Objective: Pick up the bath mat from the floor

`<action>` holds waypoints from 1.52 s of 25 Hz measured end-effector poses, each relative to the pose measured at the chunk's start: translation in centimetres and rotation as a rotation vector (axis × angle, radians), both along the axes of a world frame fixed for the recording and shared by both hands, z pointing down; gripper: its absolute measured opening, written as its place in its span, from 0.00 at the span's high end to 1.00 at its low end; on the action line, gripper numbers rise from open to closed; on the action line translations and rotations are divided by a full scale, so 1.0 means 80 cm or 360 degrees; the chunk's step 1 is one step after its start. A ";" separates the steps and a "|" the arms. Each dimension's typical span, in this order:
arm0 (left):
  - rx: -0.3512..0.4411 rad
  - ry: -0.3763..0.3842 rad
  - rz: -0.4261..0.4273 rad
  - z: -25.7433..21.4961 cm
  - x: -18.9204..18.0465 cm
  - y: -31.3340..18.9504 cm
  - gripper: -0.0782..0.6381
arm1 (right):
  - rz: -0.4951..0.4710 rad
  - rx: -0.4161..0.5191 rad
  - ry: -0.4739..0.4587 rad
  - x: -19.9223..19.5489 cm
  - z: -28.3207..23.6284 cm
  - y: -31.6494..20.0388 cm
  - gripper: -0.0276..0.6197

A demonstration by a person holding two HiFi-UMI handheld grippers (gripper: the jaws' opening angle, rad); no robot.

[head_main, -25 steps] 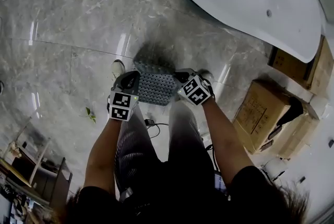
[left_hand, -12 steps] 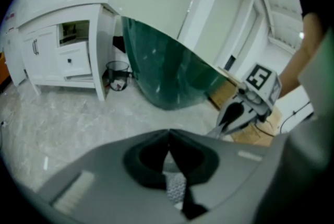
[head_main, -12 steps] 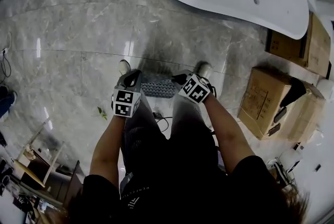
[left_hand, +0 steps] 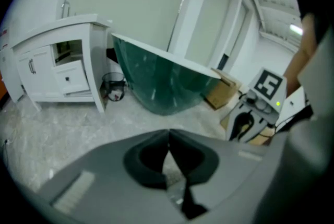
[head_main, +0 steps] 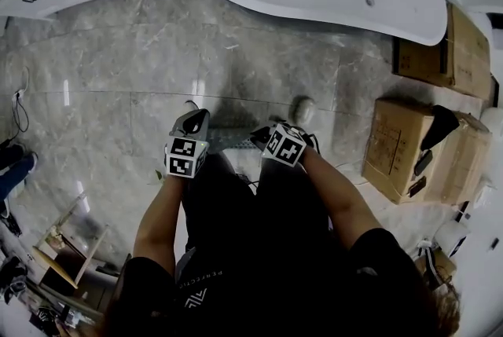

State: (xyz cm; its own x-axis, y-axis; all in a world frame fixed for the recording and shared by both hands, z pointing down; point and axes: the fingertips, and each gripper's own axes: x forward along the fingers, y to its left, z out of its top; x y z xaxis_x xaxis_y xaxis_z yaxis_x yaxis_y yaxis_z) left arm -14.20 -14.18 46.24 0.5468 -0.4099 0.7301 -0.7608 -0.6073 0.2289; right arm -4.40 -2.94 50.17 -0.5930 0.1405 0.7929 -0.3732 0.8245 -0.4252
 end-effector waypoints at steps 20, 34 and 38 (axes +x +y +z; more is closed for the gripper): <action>0.0199 0.0038 0.0197 -0.105 0.063 -0.038 0.88 | 0.0504 0.0248 -0.0107 0.083 -0.112 -0.097 0.95; 0.0291 0.0140 0.0190 -0.146 0.087 -0.089 0.88 | 0.0801 0.0409 -0.0175 0.117 -0.164 -0.153 0.95; 0.0299 0.0158 0.0173 -0.152 0.090 -0.087 0.88 | 0.0841 0.0416 -0.0213 0.122 -0.174 -0.152 0.95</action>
State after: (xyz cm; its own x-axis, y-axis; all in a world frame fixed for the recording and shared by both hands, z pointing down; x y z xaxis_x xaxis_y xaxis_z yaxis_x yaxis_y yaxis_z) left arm -7.00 -21.14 34.11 0.6605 -0.4684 0.5868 -0.6680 -0.7234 0.1745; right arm 5.36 -15.13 36.22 -0.6263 -0.3895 0.6753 -0.7180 0.6255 -0.3052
